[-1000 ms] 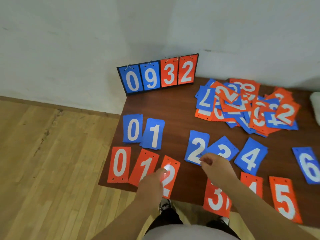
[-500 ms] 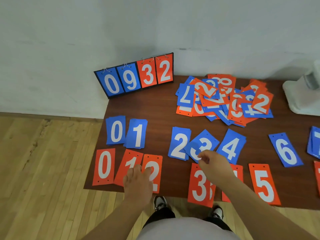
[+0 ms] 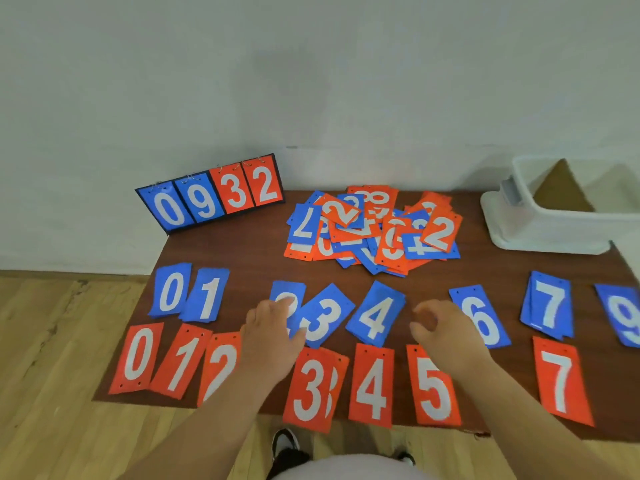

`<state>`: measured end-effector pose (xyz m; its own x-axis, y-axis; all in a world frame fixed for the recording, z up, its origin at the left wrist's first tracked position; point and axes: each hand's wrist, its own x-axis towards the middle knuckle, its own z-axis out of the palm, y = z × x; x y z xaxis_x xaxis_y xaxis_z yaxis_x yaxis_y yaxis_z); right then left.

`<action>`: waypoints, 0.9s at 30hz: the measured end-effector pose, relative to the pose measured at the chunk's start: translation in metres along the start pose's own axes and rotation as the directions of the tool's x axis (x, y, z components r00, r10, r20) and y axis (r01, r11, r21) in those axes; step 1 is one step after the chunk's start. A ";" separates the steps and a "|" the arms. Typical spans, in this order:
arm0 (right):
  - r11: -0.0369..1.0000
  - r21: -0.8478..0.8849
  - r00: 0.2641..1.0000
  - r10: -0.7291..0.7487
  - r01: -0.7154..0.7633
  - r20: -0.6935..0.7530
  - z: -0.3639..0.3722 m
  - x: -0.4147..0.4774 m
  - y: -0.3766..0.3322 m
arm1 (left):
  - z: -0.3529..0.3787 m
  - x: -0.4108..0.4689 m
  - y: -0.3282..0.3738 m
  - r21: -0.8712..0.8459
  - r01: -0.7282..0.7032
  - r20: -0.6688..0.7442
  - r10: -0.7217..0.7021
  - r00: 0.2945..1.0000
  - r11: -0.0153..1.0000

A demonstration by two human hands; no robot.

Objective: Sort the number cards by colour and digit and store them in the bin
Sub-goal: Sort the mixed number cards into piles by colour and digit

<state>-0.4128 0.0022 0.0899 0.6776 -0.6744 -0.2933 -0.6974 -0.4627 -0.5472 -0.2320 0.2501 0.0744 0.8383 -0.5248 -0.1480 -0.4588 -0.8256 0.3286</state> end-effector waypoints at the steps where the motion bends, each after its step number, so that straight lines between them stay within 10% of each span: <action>1: 1.000 0.022 1.000 0.003 -0.003 -0.012 -0.010 0.002 0.012 | 0.003 0.001 0.015 -0.022 0.010 -0.008 -0.010 1.000 1.000; 27: 0.970 0.092 0.974 0.225 -0.225 0.015 -0.051 0.190 0.063 | 0.002 0.179 0.065 -0.045 0.364 0.032 -0.363 0.931 0.930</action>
<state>-0.3403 -0.1845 0.0401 0.5071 -0.7522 -0.4208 -0.8077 -0.2443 -0.5367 -0.1125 0.1025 0.0671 0.9376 -0.1957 -0.2874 -0.1082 -0.9497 0.2937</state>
